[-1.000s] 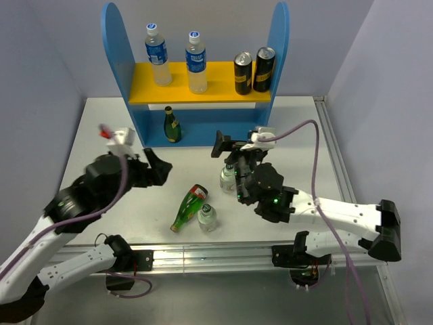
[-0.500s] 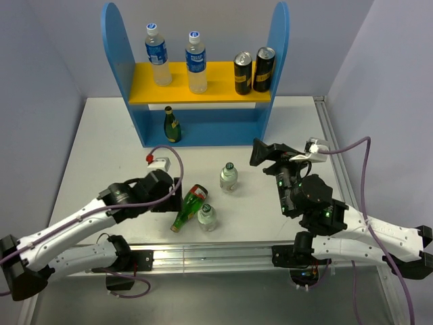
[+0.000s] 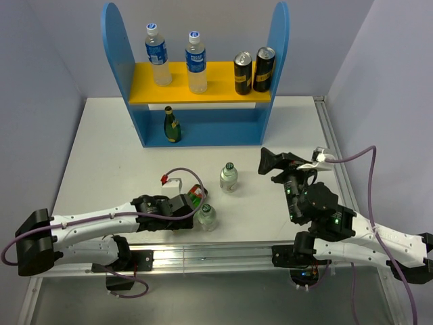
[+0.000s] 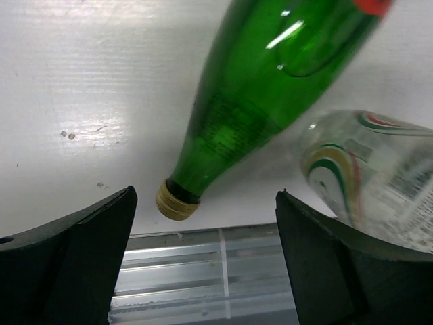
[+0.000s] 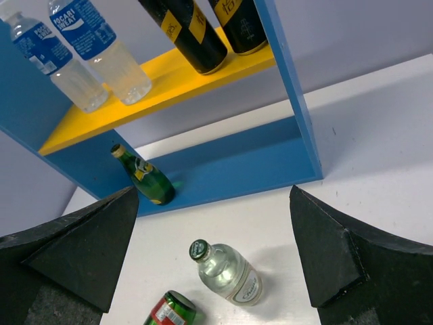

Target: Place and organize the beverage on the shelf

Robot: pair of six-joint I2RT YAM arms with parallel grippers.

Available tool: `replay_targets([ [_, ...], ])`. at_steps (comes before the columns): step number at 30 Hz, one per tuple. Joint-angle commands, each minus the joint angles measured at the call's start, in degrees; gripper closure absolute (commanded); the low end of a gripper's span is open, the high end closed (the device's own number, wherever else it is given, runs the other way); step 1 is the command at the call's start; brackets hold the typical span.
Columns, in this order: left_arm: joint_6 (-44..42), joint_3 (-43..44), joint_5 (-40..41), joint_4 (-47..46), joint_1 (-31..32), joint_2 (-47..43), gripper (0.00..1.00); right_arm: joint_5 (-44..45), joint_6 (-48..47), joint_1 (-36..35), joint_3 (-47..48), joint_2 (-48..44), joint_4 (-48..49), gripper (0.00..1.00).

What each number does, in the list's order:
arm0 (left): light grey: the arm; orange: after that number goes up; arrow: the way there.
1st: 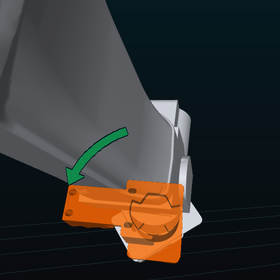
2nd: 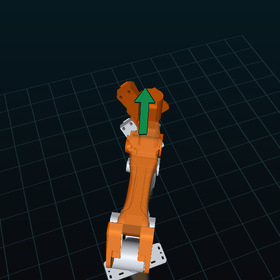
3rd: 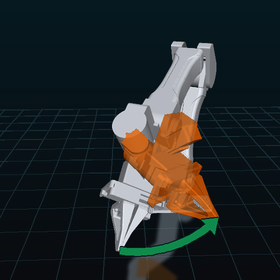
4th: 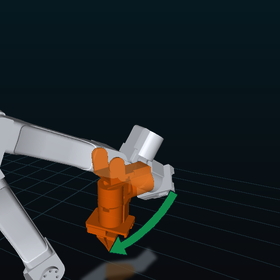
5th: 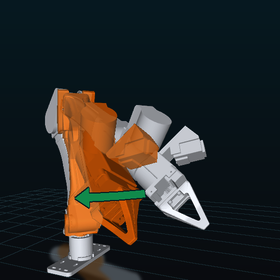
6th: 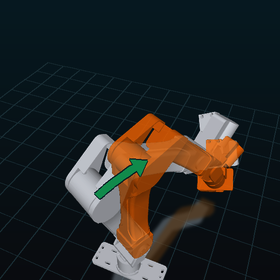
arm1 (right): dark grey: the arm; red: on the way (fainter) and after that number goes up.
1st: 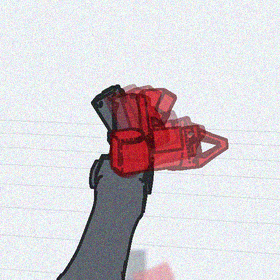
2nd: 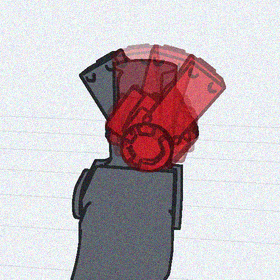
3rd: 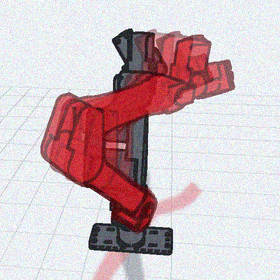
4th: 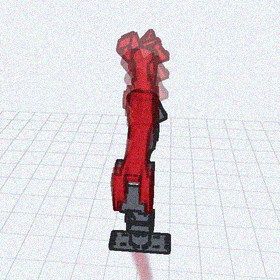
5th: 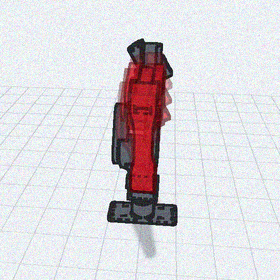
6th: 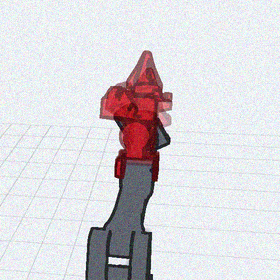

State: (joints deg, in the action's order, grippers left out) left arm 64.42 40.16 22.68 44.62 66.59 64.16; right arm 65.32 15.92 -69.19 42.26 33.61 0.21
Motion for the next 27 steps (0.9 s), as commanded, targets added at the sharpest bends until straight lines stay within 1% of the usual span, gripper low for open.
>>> replay_targets([
  [1, 4.8, -2.9, 2.6, -2.6, 0.4, -1.0, 0.1, 0.8, 1.4, -0.2, -0.8, -1.7, 0.3, 0.01],
  [4, 7.1, -4.8, 4.7, -3.6, 0.4, 0.6, 0.12, 0.6, 1.6, -0.2, -1.0, -1.7, 0.4, 0.01],
  [6, 7.4, -6.2, 5.6, -6.0, 0.4, 1.2, 0.12, 0.5, 1.4, -0.2, -1.3, -1.8, 0.6, 0.01],
  [8, 7.0, -7.2, 5.9, -8.8, 0.4, 2.2, 0.12, 0.5, 1.4, -0.2, -1.7, -1.8, 0.8, 0.01],
  [13, 4.5, -7.5, 6.3, -12.4, 0.4, 6.4, 0.15, 0.9, 1.0, -0.2, -2.3, -1.5, 1.8, 0.01],
  [14, 4.3, -7.5, 6.5, -12.6, 0.3, 7.1, 0.19, 1.0, 0.9, -0.2, -2.5, -1.4, 2.1, 0.01],
  [16, 4.1, -7.5, 6.3, -13.5, 0.4, 9.0, 0.21, 1.5, 0.6, -0.2, -2.7, -1.3, 2.4, 0.01],
  [17, 4.0, -7.7, 6.2, -13.9, 0.4, 9.5, 0.26, 1.7, 0.5, -0.2, -2.9, -1.3, 2.7, 0.01],
  [20, 4.1, -8.3, 5.2, -14.9, 0.4, 10.4, 0.34, 2.2, 0.2, -0.2, -3.0, -1.0, 2.8, 0.01],
  [22, 4.3, -9.0, 4.7, -15.4, 0.4, 9.9, 0.4, 2.6, 0.3, -0.2, -3.1, -0.7, 2.7, 0.01],
  [23, 4.5, -9.6, 4.5, -15.5, 0.5, 9.6, 0.45, 2.8, 0.2, -0.2, -3.1, -0.6, 2.8, 0.01],
  [25, 5.0, -10.1, 4.4, -15.5, 0.6, 8.1, 0.5, 3.0, 0.2, -0.2, -3.2, -0.3, 3.1, 0.01],
  [26, 5.2, -10.5, 4.3, -15.3, 0.8, 7.5, 0.56, 3.1, 0.1, -0.2, -3.4, -0.2, 3.4, 0.01],
  [27, 5.5, -10.6, 4.3, -15.1, 1.0, 6.9, 0.58, 3.2, -0.2, -0.2, -3.2, 0.1, 3.3, 0.01],
])
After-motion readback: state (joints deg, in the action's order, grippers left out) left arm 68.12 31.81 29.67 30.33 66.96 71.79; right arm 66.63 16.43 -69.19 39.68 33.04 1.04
